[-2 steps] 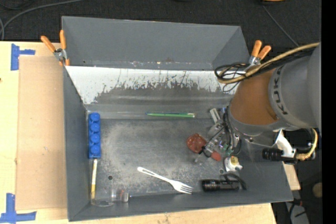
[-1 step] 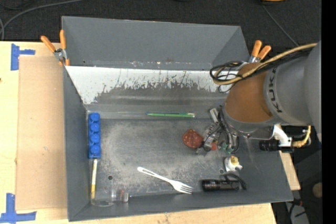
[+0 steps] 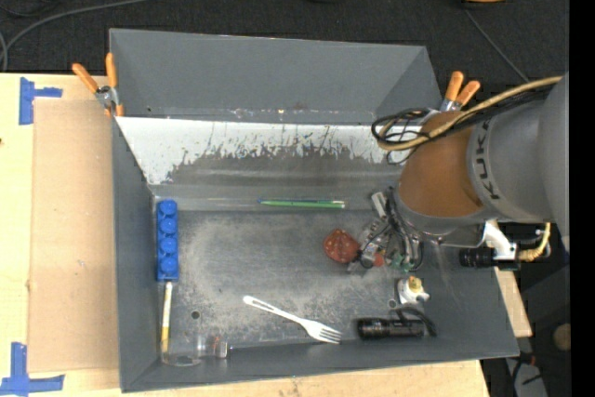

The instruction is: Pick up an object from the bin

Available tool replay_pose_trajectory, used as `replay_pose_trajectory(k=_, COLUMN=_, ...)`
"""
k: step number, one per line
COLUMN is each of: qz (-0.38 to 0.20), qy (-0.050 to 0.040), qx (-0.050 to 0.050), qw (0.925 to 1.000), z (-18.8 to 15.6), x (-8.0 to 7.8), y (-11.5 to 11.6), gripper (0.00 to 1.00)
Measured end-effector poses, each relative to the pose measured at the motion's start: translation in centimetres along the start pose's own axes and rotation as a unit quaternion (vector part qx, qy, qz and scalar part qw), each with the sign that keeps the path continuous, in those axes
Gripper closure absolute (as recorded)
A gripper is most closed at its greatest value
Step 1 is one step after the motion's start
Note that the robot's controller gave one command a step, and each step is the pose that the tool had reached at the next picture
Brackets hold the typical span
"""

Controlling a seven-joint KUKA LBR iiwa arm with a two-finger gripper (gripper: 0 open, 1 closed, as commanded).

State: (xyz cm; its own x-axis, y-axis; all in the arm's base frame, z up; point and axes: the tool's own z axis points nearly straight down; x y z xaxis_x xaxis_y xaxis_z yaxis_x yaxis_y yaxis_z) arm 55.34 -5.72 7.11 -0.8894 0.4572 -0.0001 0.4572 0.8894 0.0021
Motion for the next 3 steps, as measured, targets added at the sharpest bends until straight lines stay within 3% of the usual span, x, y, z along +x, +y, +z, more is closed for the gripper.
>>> replay_pose_trajectory(k=2, qz=-0.002, qy=0.0022, qx=0.0, qw=1.0, z=-3.3, x=0.2, y=-0.1, gripper=1.0)
replay_pose_trajectory(k=3, qz=-0.003, qy=0.0053, qx=0.001, qw=1.0, z=-6.8, x=0.3, y=-0.1, gripper=1.0)
